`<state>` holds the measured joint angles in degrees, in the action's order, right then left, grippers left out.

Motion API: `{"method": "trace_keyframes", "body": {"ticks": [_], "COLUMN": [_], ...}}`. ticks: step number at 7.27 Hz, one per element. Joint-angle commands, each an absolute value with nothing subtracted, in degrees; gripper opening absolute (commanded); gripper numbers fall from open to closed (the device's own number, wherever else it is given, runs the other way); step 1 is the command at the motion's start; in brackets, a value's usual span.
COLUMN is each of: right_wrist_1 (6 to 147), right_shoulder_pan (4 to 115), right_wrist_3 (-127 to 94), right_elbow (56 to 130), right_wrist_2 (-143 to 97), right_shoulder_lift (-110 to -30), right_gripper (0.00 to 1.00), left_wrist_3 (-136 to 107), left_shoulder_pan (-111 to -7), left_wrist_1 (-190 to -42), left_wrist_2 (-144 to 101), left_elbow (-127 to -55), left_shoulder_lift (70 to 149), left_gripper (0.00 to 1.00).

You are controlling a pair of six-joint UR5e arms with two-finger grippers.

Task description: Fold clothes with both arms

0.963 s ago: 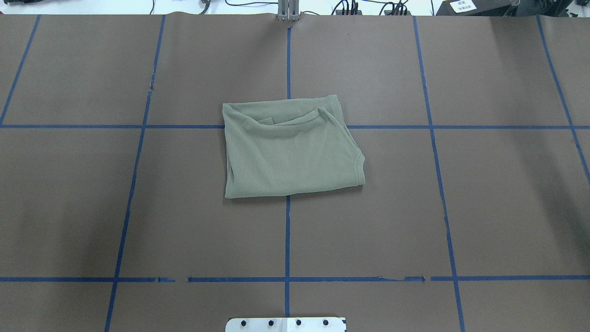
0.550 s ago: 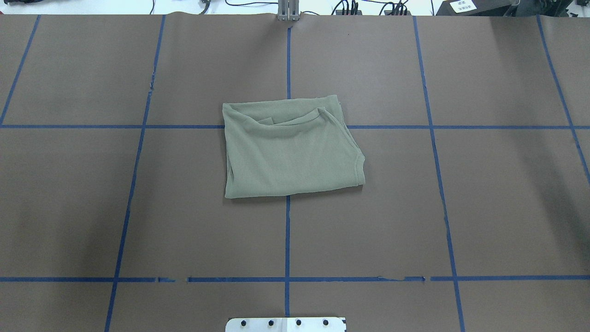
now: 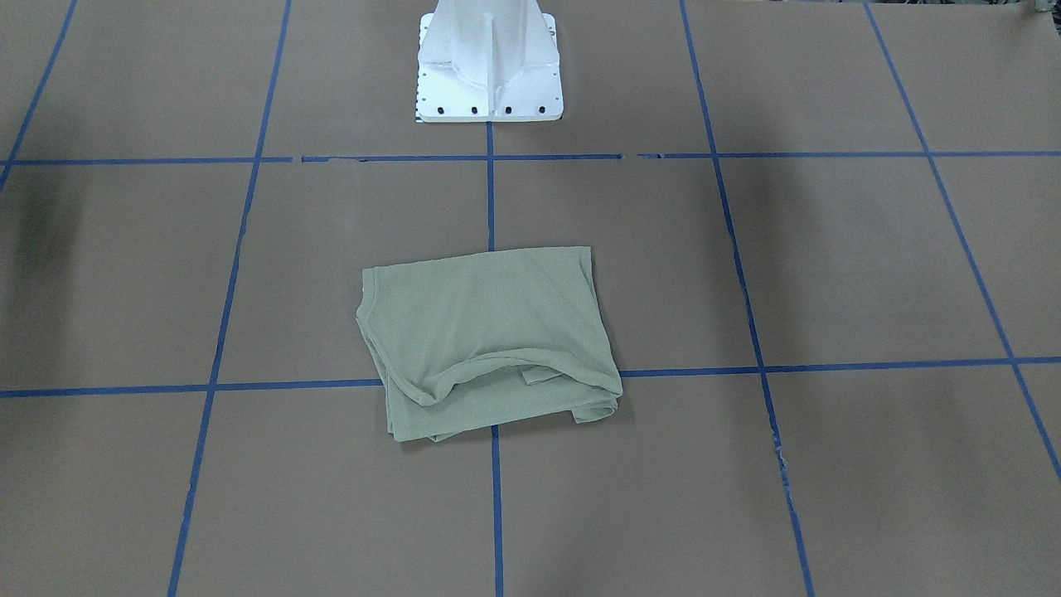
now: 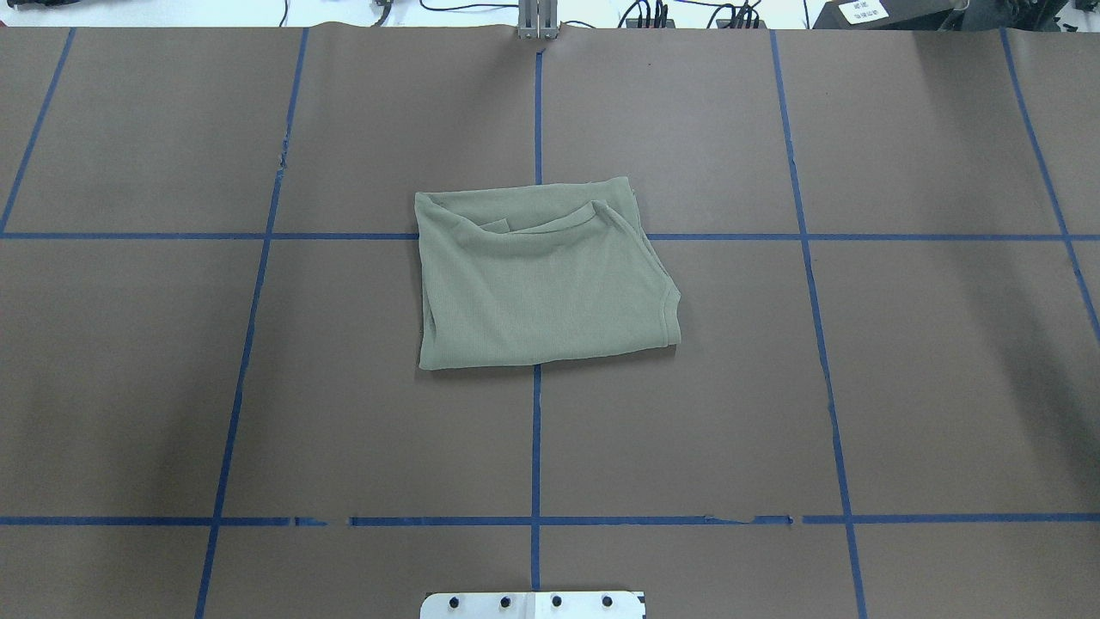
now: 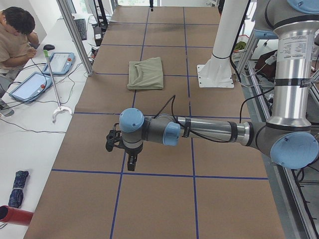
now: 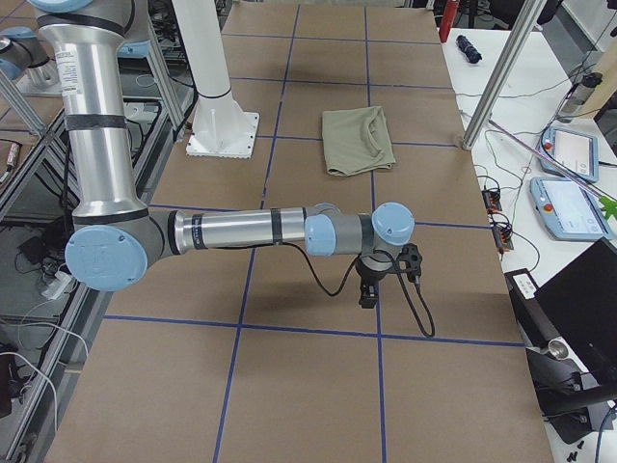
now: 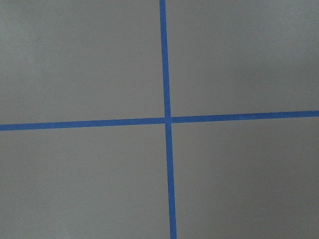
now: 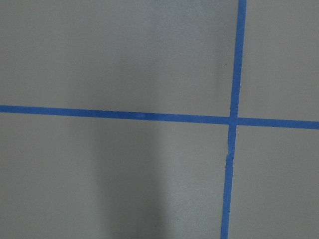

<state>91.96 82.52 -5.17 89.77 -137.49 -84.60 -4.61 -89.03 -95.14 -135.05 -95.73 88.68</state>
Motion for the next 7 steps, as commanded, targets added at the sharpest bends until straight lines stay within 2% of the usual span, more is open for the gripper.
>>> {"method": "trace_keyframes", "body": {"ticks": [1,7], "right_wrist_1": [91.76,91.76], "right_shoulder_pan": [82.00,81.39], "right_wrist_3": [-4.83,-4.75], "right_elbow": [89.21,88.94], "right_wrist_2": [-137.29,-137.20], "right_shoulder_lift": [-84.38,-83.94], "right_gripper": [1.00,1.00], "left_wrist_3": [-4.48,-4.40], "left_shoulder_pan": [-89.03,-89.03], "left_wrist_1": [-95.01,-94.83], "left_wrist_2": [-135.09,-135.44], "left_elbow": [-94.84,-93.26], "left_shoulder_lift": [88.68,88.07], "left_gripper": [1.00,1.00]}}
